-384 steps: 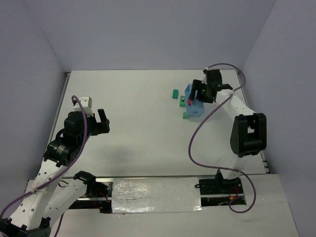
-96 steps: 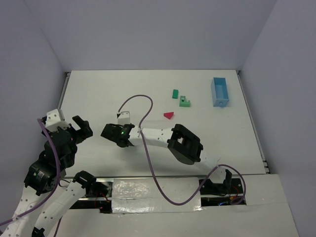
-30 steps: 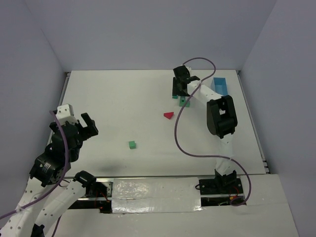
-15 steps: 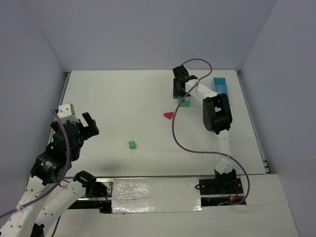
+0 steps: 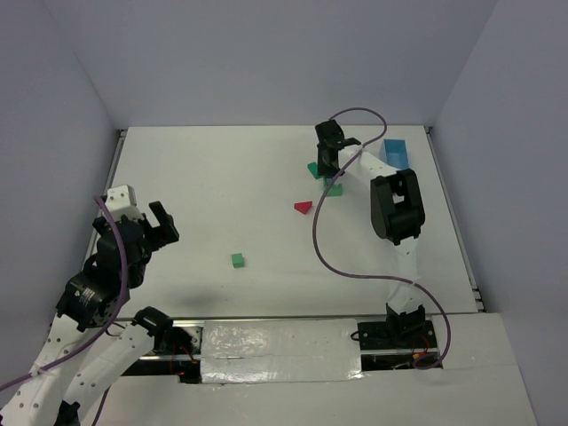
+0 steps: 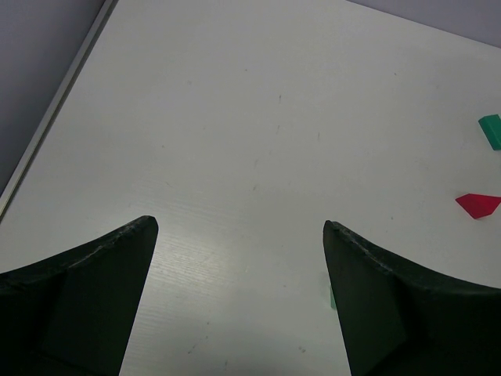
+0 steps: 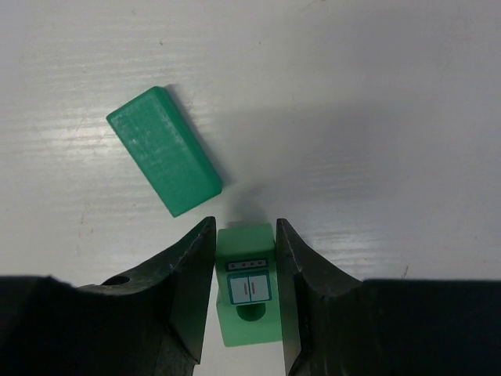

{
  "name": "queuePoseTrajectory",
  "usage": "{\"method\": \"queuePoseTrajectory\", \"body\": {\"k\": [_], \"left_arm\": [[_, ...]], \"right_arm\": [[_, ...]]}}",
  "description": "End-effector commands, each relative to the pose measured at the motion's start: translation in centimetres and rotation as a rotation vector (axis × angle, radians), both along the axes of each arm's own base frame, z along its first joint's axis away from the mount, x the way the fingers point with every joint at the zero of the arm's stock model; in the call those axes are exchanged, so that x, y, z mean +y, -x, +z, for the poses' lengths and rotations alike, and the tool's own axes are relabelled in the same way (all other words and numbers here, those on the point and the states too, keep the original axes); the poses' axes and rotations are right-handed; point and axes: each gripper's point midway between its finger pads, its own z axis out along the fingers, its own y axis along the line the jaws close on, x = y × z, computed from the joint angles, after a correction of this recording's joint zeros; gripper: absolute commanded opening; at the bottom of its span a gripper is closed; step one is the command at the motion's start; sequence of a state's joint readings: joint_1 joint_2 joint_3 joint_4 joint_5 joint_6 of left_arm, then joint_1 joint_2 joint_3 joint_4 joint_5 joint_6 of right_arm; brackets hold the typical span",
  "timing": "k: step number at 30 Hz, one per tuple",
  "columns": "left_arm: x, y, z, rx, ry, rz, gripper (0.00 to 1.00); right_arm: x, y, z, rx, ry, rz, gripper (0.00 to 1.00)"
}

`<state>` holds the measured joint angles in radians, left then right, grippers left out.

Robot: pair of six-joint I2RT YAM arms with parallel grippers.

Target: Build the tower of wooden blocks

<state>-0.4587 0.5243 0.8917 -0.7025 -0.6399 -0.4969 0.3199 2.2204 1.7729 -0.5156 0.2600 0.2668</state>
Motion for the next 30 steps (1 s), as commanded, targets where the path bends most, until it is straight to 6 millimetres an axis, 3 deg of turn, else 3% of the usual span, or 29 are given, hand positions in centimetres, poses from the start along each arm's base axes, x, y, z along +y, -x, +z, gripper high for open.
{"method": "queuePoseTrajectory", "body": {"k": [1, 7, 10, 11, 12, 13, 14, 15, 16, 17, 18, 19, 20, 22, 23, 27, 29, 30], "left_arm": [[-0.2, -0.5, 0.4, -0.021, -0.003, -0.009, 1.0], [-0.2, -0.5, 0.4, -0.019, -0.005, -0.007, 1.0], [-0.3, -0.6, 0.4, -0.02, -0.003, -0.008, 1.0], [-0.2, -0.5, 0.4, -0.018, -0.006, -0.008, 0.99], [-0.2, -0.6, 0.4, -0.019, -0.004, -0.007, 1.0], [-0.2, -0.6, 0.4, -0.018, -0.006, -0.006, 1.0], [-0.2, -0.6, 0.4, -0.018, -0.006, -0.006, 0.99], [-0.2, -0.6, 0.4, -0.017, -0.005, -0.006, 0.99], [-0.2, -0.6, 0.4, -0.017, -0.006, -0.006, 1.0], [-0.2, -0.6, 0.4, -0.016, -0.006, -0.006, 0.99], [-0.2, -0.6, 0.4, -0.016, -0.006, -0.007, 1.0], [-0.2, -0.6, 0.3, -0.014, -0.006, -0.007, 1.0], [-0.2, -0.6, 0.3, -0.012, -0.008, -0.006, 0.99], [-0.1, -0.6, 0.4, -0.014, -0.006, 0.0, 0.99], [-0.1, -0.6, 0.3, -0.014, -0.005, 0.002, 0.99], [0.0, -0.4, 0.5, -0.021, -0.002, 0.005, 1.0], [0.1, -0.4, 0.5, -0.023, -0.001, 0.008, 0.99], [0.0, -0.4, 0.5, -0.025, 0.002, 0.007, 1.0]], "right_arm": [[0.6, -0.8, 7.8, -0.164, -0.074, 0.012, 0.38], [1.9, 0.1, 12.4, -0.241, -0.112, 0.043, 0.38], [2.8, 2.0, 13.4, -0.237, -0.113, 0.039, 0.38], [4.1, 3.1, 13.4, -0.228, -0.111, 0.057, 0.38], [4.1, 4.2, 12.5, -0.206, -0.092, 0.047, 0.38], [4.6, 5.4, 13.3, -0.214, -0.098, 0.045, 0.38], [6.4, 6.7, 13.4, -0.22, -0.117, 0.062, 0.38], [6.4, 8.4, 13.0, -0.219, -0.108, 0.05, 0.38], [7.3, 9.3, 13.0, -0.227, -0.128, 0.054, 0.38], [9.0, 11.5, 11.6, -0.196, -0.145, 0.075, 0.39], [9.6, 12.5, 12.1, -0.216, -0.158, 0.07, 0.38], [10.2, 13.9, 10.7, -0.19, -0.168, 0.064, 0.39], [12.1, 15.5, 10.3, -0.181, -0.18, 0.093, 0.38], [13.9, 17.4, 9.0, -0.157, -0.185, 0.121, 0.38], [15.8, 19.0, 7.6, -0.124, -0.192, 0.136, 0.38], [19.8, 21.9, 4.3, -0.059, -0.213, 0.163, 0.38], [21.5, 22.5, 3.7, -0.046, -0.222, 0.169, 0.38], [22.0, 22.9, 2.4, -0.025, -0.205, 0.169, 0.38]]}}
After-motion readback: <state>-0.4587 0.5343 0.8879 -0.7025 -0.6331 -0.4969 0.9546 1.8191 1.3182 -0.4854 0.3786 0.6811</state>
